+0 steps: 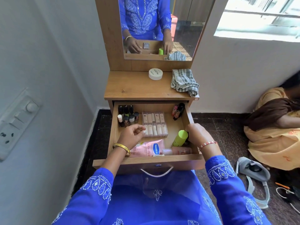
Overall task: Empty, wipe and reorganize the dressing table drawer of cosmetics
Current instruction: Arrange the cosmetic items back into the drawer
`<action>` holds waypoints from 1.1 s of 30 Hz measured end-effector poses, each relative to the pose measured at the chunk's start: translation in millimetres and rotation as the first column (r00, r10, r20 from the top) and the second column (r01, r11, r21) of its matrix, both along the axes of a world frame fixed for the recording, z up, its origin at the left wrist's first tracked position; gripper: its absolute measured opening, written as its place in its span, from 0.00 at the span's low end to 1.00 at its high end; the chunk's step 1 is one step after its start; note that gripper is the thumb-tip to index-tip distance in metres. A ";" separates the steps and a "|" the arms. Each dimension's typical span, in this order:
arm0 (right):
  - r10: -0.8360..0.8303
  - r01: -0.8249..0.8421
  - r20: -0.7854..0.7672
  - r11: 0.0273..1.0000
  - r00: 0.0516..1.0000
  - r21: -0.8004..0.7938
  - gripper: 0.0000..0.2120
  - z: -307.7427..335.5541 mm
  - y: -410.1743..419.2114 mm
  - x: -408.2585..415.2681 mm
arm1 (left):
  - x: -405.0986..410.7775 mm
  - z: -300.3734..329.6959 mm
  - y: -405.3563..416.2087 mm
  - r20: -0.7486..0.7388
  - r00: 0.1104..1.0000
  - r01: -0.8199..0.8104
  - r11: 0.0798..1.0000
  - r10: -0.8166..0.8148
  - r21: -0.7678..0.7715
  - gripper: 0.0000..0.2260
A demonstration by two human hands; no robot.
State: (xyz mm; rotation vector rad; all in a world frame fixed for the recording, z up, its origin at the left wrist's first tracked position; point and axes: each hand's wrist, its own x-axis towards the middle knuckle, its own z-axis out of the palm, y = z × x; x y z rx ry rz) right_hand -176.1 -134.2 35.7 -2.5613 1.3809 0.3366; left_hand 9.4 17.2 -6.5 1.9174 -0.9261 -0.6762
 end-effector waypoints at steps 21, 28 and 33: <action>0.046 -0.045 0.051 0.999 0.998 -0.015 0.12 19.1 -5.2 19.8 | -0.3 2.6 -2.4 -0.042 0.999 -0.018 0.999 0.017 -0.030 0.06; 0.215 -0.203 0.132 0.974 0.968 -0.098 0.12 50.1 -21.0 72.9 | 14.9 27.5 -23.1 -0.102 0.994 -0.062 0.989 0.049 -0.133 0.05; 0.212 -0.177 0.417 0.977 0.884 -0.122 0.16 62.4 -44.9 126.9 | 36.1 61.1 -52.6 -0.161 0.983 -0.121 0.972 0.088 -0.202 0.06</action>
